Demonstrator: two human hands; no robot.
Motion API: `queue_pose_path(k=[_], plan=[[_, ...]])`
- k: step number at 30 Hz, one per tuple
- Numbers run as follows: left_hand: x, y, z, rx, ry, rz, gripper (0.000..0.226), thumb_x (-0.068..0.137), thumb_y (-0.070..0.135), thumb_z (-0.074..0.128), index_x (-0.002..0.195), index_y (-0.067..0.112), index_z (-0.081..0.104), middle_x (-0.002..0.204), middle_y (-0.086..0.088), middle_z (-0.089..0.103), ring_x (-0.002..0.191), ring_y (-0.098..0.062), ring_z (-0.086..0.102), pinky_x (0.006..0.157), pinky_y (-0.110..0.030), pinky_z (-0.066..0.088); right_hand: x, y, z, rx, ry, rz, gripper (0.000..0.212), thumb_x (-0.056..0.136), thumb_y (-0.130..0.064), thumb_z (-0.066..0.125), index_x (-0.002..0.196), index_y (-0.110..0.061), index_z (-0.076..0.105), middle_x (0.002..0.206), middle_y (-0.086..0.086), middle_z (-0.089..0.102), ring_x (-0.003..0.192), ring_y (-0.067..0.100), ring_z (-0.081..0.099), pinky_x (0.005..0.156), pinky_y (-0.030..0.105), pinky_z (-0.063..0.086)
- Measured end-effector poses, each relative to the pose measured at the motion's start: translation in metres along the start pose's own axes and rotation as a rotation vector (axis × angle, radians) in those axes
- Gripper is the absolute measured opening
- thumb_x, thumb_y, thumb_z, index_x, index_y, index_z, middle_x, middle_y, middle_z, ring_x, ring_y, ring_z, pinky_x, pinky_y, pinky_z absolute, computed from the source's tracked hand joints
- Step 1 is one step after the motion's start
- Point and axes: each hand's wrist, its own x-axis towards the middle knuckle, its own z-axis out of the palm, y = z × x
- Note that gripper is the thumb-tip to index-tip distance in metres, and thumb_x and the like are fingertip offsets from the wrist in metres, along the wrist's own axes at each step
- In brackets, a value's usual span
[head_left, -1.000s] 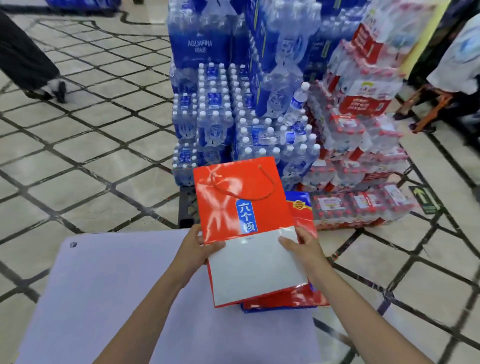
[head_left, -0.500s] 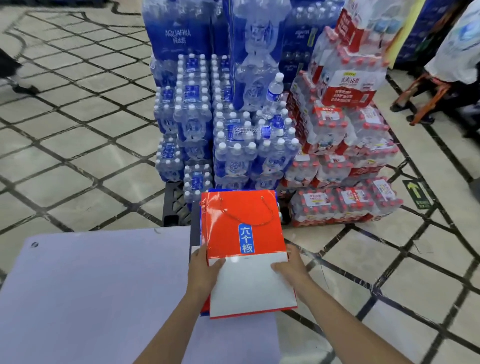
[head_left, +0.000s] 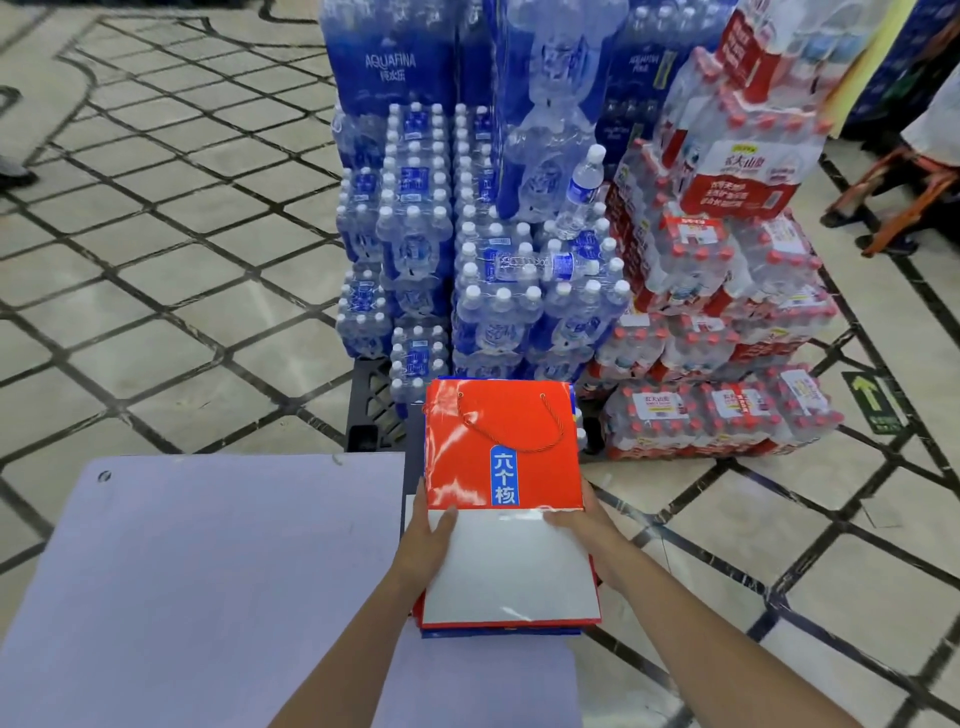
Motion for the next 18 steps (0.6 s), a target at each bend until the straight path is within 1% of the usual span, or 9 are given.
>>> queue_pose_path(k=[2, 3, 6, 8, 10, 12, 13, 16, 18], plan=[[0.000, 0.000, 0.000, -0.011, 0.010, -0.015, 0.067, 0.097, 0.046, 0.047, 0.150, 0.041, 0.005, 0.131, 0.011, 0.046, 0.108, -0.013, 0.055, 0.093, -0.035, 0.048, 0.003, 0.001, -0.001, -0.016, -0.010, 0.001, 0.054, 0.086, 0.004, 0.066, 0.122, -0.034, 0.052, 0.117, 0.003, 0.068, 0.106, 0.022, 0.067, 0.080, 0.035, 0.056], [0.000, -0.001, 0.000, -0.036, 0.010, -0.019, 0.067, 0.097, 0.047, 0.048, 0.149, 0.043, 0.007, 0.132, 0.010, 0.048, 0.107, -0.013, 0.057, 0.094, -0.036, 0.050, 0.003, 0.002, -0.001, -0.022, -0.010, -0.001, 0.055, 0.086, 0.003, 0.066, 0.125, -0.033, 0.051, 0.118, 0.004, 0.068, 0.106, 0.022, 0.067, 0.080, 0.035, 0.056], [0.004, -0.011, -0.002, -0.100, -0.018, -0.037, 0.076, 0.090, 0.055, 0.055, 0.149, 0.048, 0.007, 0.134, 0.007, 0.053, 0.111, -0.017, 0.061, 0.096, -0.046, 0.052, 0.005, 0.009, -0.002, 0.007, 0.001, -0.001, 0.061, 0.083, 0.003, 0.068, 0.134, -0.026, 0.050, 0.119, 0.006, 0.069, 0.103, 0.022, 0.069, 0.074, 0.032, 0.057], [0.010, -0.023, -0.006, -0.100, -0.024, -0.054, 0.083, 0.080, 0.068, 0.056, 0.146, 0.053, 0.007, 0.133, 0.009, 0.054, 0.112, -0.018, 0.062, 0.095, -0.049, 0.052, 0.007, 0.013, -0.001, 0.019, 0.004, 0.007, 0.065, 0.084, 0.001, 0.069, 0.137, -0.029, 0.047, 0.120, 0.004, 0.068, 0.102, 0.019, 0.069, 0.070, 0.029, 0.057], [0.016, -0.033, -0.010, -0.094, -0.017, -0.066, 0.082, 0.075, 0.076, 0.056, 0.141, 0.060, 0.010, 0.132, 0.010, 0.056, 0.112, -0.020, 0.062, 0.094, -0.051, 0.052, 0.010, 0.018, 0.002, 0.001, 0.001, 0.016, 0.070, 0.085, -0.003, 0.069, 0.140, -0.038, 0.041, 0.122, 0.000, 0.067, 0.104, 0.018, 0.068, 0.075, 0.032, 0.058], [0.018, -0.038, -0.011, -0.105, -0.014, -0.067, 0.080, 0.075, 0.075, 0.058, 0.141, 0.060, 0.014, 0.129, 0.009, 0.059, 0.110, -0.020, 0.064, 0.092, -0.052, 0.053, 0.012, 0.020, 0.004, -0.033, 0.002, 0.032, 0.074, 0.085, -0.007, 0.068, 0.141, -0.044, 0.036, 0.123, -0.003, 0.067, 0.106, 0.018, 0.068, 0.083, 0.040, 0.058], [0.016, -0.037, -0.011, -0.117, -0.013, -0.057, 0.080, 0.077, 0.072, 0.059, 0.142, 0.057, 0.015, 0.129, 0.009, 0.059, 0.109, -0.020, 0.065, 0.091, -0.051, 0.054, 0.013, 0.019, 0.004, -0.051, 0.000, 0.042, 0.075, 0.085, -0.009, 0.068, 0.142, -0.045, 0.035, 0.124, -0.003, 0.066, 0.106, 0.017, 0.067, 0.085, 0.042, 0.057], [0.012, -0.031, -0.011, -0.146, -0.013, -0.042, 0.078, 0.079, 0.068, 0.059, 0.143, 0.053, 0.019, 0.128, 0.008, 0.060, 0.107, -0.018, 0.066, 0.089, -0.050, 0.055, 0.012, 0.018, 0.007, -0.081, 0.015, 0.050, 0.073, 0.087, -0.013, 0.068, 0.142, -0.044, 0.033, 0.123, -0.005, 0.065, 0.107, 0.016, 0.066, 0.081, 0.037, 0.057], [0.009, -0.027, -0.013, -0.174, -0.008, -0.030, 0.075, 0.080, 0.064, 0.061, 0.143, 0.049, 0.024, 0.127, 0.007, 0.061, 0.104, -0.017, 0.068, 0.086, -0.048, 0.057, 0.011, 0.019, 0.010, -0.060, 0.031, 0.070, 0.072, 0.086, -0.014, 0.067, 0.141, -0.046, 0.033, 0.122, -0.005, 0.066, 0.108, 0.018, 0.066, 0.081, 0.038, 0.057]])
